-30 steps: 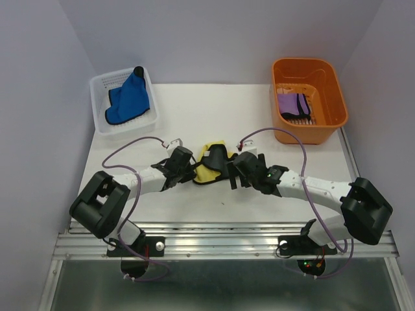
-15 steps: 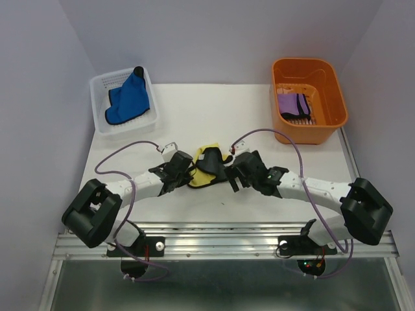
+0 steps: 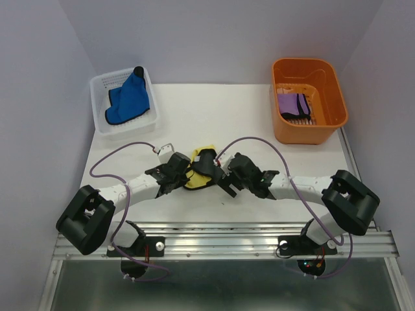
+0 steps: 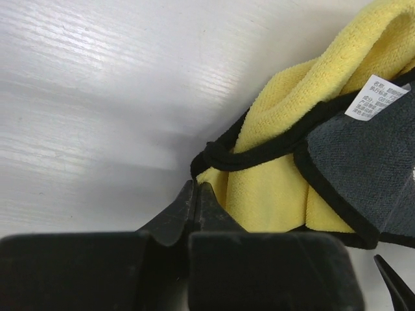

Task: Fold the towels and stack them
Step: Flatten out the crumpled towel

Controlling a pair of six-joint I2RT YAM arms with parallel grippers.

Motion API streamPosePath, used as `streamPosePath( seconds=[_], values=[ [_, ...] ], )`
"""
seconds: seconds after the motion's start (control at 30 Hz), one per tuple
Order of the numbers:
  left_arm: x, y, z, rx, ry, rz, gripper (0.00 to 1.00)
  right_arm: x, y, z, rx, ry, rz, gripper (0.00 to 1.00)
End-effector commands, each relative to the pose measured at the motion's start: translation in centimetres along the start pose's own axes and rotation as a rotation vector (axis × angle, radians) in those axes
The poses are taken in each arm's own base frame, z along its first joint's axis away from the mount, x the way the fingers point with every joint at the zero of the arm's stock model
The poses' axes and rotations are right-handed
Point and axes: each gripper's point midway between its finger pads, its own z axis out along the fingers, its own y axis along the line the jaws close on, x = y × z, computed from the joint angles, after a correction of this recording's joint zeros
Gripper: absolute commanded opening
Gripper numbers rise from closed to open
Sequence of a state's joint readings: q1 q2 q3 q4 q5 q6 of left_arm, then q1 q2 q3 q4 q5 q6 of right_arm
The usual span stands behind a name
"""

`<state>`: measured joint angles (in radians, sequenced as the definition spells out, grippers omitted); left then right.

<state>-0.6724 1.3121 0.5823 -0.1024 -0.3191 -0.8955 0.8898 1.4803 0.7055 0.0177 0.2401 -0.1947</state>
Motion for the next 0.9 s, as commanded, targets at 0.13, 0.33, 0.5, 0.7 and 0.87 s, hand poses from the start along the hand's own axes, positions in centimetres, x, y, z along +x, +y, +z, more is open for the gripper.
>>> streamPosePath(
  seconds=[0.13,0.33,0.5,0.7,0.87],
  values=[
    [-0.8,0.4,-0.2,-0.036,-0.03,0.013,0.0,-3.0,-0.2,1.8,0.016,-0.072,-0.062,1.0],
    [-0.8,0.4,-0.1,-0.041,-0.029,0.017,0.0,-4.1,0.2,2.7,0.003,-0.113,-0.066,0.83],
    [-0.9,0.4,-0.1,-0.05,-0.033,0.023,0.0,-4.5,0.2,3.0,0.008,-0.129,-0.058,0.37],
    [-1.1,-0.1,0.2,-0.05,-0.03,0.025,0.0,-5.1,2.1,1.7,-0.104,-0.152,0.002,0.11],
    [-2.3,-2.5,-1.5,0.063,-0.031,0.049,0.0,-7.5,3.5,-1.3,-0.212,-0.212,0.171,0.07]
  ],
)
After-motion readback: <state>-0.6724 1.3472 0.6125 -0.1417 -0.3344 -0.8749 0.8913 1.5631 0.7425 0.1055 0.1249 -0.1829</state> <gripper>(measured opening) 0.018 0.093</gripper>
